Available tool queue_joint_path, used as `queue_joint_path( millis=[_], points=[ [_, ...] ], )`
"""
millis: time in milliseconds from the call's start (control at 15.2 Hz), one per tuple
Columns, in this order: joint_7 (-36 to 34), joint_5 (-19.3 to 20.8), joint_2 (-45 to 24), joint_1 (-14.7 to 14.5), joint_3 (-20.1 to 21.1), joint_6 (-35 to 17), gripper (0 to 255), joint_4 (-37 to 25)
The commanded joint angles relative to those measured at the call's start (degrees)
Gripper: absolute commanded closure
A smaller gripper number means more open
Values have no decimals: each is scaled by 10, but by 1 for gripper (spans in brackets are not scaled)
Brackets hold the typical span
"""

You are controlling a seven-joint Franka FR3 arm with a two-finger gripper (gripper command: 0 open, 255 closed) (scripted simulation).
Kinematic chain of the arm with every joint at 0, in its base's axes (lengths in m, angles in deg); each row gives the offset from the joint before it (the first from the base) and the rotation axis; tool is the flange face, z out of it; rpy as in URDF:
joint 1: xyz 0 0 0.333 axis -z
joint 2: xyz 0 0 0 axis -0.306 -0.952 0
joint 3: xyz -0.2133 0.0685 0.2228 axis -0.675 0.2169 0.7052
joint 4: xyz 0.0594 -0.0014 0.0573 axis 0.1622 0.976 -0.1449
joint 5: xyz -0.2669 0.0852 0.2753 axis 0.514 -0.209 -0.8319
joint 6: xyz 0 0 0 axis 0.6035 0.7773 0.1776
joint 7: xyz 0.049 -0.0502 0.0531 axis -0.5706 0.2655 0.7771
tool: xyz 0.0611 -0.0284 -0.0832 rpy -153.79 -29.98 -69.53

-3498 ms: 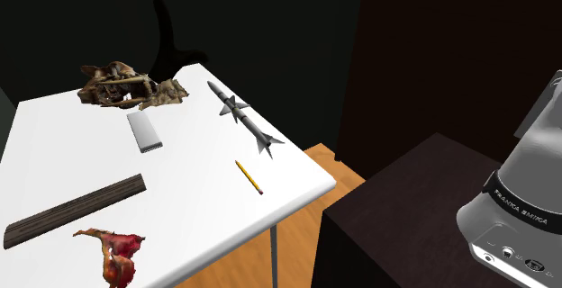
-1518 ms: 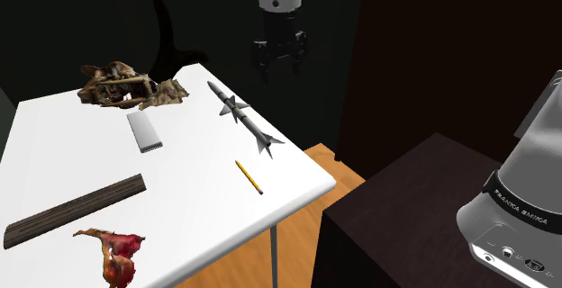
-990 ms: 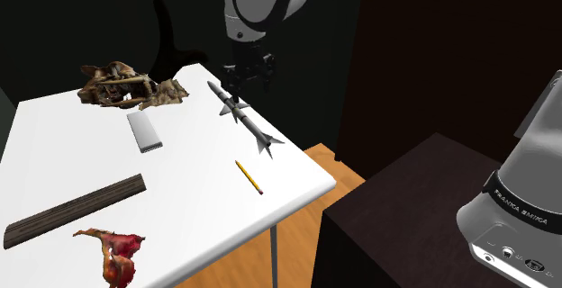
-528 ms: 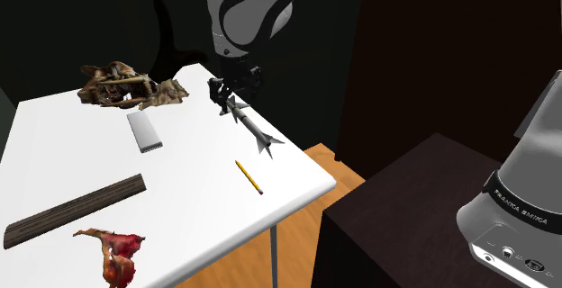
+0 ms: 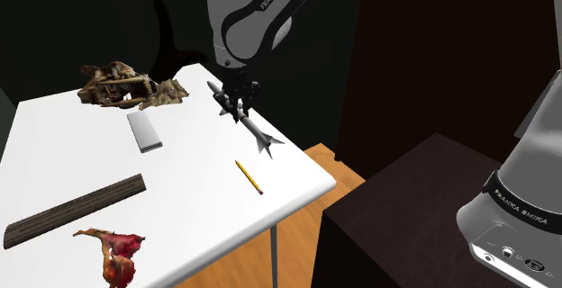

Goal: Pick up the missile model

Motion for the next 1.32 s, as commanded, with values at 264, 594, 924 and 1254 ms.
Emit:
queue_joint_path(
  millis=[264, 594, 924, 1254],
  points=[
    [0, 0, 0, 0, 0, 0, 255, 0],
    [5, -6, 16, 3, 4, 17, 255, -1],
    [13, -17, 41, 7, 10, 45, 255, -6],
    [21, -27, 63, 11, 16, 75, 255, -14]
  ],
)
